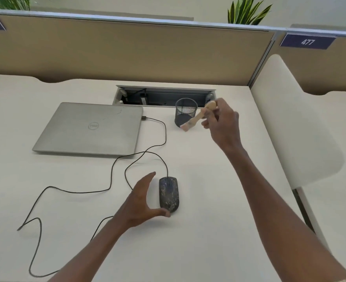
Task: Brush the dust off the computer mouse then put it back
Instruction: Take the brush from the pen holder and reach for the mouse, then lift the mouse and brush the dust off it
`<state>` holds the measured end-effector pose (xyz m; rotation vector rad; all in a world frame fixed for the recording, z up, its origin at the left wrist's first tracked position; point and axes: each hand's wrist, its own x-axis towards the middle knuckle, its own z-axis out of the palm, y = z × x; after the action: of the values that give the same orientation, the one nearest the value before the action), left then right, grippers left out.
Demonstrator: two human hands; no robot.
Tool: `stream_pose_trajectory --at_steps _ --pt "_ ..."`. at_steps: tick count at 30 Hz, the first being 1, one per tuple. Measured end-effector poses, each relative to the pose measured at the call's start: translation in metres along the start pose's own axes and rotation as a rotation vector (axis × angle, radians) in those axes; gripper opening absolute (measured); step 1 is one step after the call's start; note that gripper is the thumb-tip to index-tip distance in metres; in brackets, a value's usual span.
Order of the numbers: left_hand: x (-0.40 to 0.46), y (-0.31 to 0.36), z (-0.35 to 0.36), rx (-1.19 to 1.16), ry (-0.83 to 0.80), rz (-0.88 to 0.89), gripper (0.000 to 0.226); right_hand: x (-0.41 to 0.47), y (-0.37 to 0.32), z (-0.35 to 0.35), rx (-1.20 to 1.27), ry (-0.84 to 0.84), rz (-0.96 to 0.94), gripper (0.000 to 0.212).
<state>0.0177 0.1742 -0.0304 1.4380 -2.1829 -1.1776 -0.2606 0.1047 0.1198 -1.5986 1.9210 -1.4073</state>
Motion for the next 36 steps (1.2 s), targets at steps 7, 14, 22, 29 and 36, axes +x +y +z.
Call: stream_pose_trajectory --at_steps 7,14,22,29,36 --pt "-0.002 0.000 0.010 0.043 -0.095 -0.002 0.152 -0.052 0.016 -0.007 0.103 0.030 0.152 0.009" --pt "0.009 0.003 0.008 0.180 -0.090 0.005 0.160 -0.071 0.018 -0.033 0.088 0.072 0.145 0.008" --pt "0.020 0.003 0.005 0.189 -0.100 -0.012 0.160 -0.093 0.025 -0.043 0.044 0.086 0.197 0.013" --pt "0.024 0.001 0.010 0.226 -0.078 0.000 0.152 -0.101 0.020 -0.042 0.019 0.095 0.198 0.014" --pt "0.025 -0.001 0.013 0.199 -0.039 0.016 0.134 -0.109 0.018 -0.044 0.012 0.099 0.203 0.013"
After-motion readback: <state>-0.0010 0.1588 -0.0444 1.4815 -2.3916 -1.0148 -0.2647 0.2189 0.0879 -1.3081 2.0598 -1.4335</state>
